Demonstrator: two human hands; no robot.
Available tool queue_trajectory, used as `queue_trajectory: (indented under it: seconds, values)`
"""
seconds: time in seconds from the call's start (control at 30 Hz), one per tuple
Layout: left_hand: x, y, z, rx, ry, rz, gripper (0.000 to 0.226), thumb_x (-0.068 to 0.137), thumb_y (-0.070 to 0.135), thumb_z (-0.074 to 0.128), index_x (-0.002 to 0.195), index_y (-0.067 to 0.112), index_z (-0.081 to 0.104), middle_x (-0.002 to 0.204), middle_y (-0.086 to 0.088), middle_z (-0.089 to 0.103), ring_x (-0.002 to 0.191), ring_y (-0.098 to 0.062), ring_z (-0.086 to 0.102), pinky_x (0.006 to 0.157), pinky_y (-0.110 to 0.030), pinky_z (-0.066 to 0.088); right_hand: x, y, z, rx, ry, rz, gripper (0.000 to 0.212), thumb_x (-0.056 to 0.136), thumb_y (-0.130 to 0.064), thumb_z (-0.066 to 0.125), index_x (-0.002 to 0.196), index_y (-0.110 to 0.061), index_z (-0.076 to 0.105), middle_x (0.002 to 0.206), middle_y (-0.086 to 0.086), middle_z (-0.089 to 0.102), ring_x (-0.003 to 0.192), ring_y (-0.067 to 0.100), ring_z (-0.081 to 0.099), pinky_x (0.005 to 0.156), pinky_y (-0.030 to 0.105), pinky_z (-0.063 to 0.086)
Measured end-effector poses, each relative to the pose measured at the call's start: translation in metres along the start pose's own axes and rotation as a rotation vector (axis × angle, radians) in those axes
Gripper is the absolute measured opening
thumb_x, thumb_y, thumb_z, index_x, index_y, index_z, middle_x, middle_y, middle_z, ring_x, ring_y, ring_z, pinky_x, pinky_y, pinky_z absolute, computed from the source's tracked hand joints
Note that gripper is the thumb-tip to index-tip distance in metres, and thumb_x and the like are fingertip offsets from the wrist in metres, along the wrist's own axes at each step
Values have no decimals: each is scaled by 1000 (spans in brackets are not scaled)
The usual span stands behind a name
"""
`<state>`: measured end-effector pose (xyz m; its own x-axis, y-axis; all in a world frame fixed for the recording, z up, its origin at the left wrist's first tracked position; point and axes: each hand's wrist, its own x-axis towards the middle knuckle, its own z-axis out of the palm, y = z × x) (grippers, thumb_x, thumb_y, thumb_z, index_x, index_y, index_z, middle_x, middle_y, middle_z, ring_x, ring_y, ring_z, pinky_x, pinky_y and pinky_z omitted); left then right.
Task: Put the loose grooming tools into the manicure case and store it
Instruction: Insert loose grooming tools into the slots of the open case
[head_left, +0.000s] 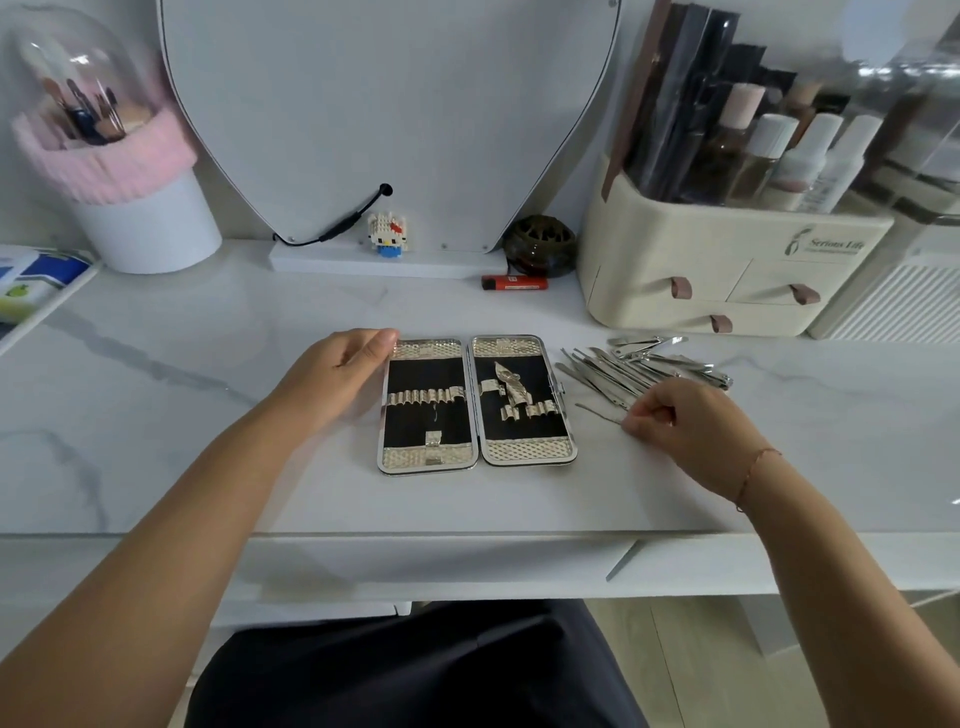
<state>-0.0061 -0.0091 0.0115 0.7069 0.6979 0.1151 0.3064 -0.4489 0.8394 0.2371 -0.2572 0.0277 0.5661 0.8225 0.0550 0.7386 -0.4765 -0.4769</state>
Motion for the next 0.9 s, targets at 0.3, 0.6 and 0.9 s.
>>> queue_trajectory:
  seconds: [0.3, 0.6, 0.9]
  values:
    - [2, -6, -1, 18, 5, -32, 85, 64, 87, 32, 118, 28, 61, 118, 12, 62, 116, -8, 52, 101, -30, 35, -22, 3, 7, 85, 194, -183, 14, 78, -7, 71, 88, -17, 72, 75, -6, 55, 70, 4, 53, 66, 3, 36]
    - [1, -6, 0, 32, 11, -4, 62, 84, 68, 36, 118, 23, 61, 120, 5, 62, 117, -13, 51, 99, -29, 33, -70, 15, 16, -81, 225, -327, 41, 84, -44, 47, 113, -21, 66, 116, -3, 52, 103, 11, 46, 88, 30, 34]
    - [0, -5, 0, 55, 16, -7, 55, 88, 62, 37, 117, 22, 62, 117, 5, 62, 115, -13, 52, 97, -28, 33, -77, 13, 23, -222, 178, -278, 68, 87, -61, 27, 141, -20, 38, 137, -2, 51, 130, 9, 35, 105, 23, 18]
